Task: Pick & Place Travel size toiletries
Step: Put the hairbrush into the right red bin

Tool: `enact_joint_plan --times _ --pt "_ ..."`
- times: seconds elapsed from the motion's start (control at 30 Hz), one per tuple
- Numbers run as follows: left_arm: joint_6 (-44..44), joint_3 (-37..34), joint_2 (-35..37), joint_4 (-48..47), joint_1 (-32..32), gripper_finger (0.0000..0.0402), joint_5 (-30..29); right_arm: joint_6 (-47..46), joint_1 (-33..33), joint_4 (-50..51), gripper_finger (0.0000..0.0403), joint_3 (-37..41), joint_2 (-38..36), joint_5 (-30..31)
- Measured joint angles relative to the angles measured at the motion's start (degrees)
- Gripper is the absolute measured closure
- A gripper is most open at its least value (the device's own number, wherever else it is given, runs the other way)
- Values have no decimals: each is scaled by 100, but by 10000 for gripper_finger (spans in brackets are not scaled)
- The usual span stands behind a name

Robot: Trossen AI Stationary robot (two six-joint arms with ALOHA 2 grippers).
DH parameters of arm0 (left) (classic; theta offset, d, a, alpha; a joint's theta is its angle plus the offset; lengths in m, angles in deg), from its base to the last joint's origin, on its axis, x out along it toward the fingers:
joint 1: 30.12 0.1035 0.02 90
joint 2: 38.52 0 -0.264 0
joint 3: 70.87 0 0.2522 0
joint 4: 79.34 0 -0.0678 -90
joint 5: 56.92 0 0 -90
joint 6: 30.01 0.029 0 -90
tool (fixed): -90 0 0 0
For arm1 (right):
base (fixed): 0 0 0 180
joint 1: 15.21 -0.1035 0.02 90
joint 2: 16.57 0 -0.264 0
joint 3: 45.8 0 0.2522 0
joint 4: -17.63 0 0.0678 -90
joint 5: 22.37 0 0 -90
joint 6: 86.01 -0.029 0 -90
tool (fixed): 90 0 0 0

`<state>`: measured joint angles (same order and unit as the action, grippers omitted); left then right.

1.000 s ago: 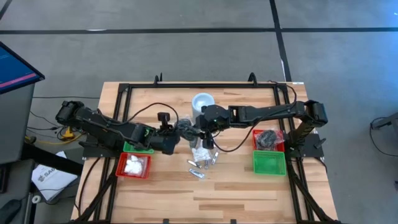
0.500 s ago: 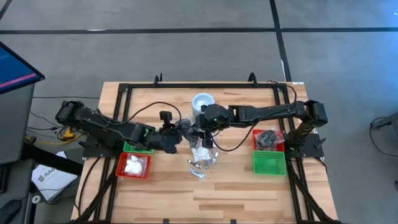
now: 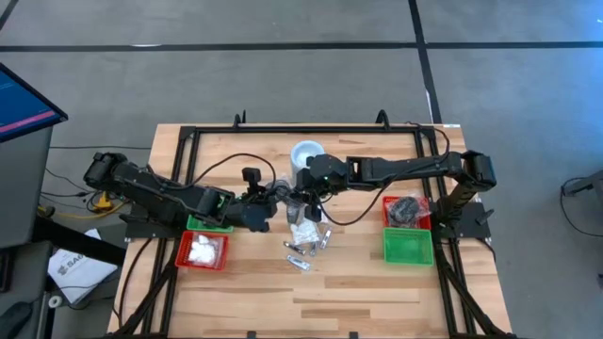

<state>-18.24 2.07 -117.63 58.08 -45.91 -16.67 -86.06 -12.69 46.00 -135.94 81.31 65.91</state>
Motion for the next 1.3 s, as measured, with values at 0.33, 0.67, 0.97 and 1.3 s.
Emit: enact_joint_plan --times 0.33,0.67,0.97,1.3 --pt "-2 -1 0 50 -1 399 5 94 -19 34 383 -1 0 -107" --pt "-191 -2 156 89 -32 374 -32 153 -27 142 388 -4 0 -134" --pt "-961 -208 907 110 -228 341 -61 164 -63 517 388 -16 -267 -149" --pt "-1675 -332 1329 117 -378 336 675 -328 -65 1614 388 -2 -635 -78"
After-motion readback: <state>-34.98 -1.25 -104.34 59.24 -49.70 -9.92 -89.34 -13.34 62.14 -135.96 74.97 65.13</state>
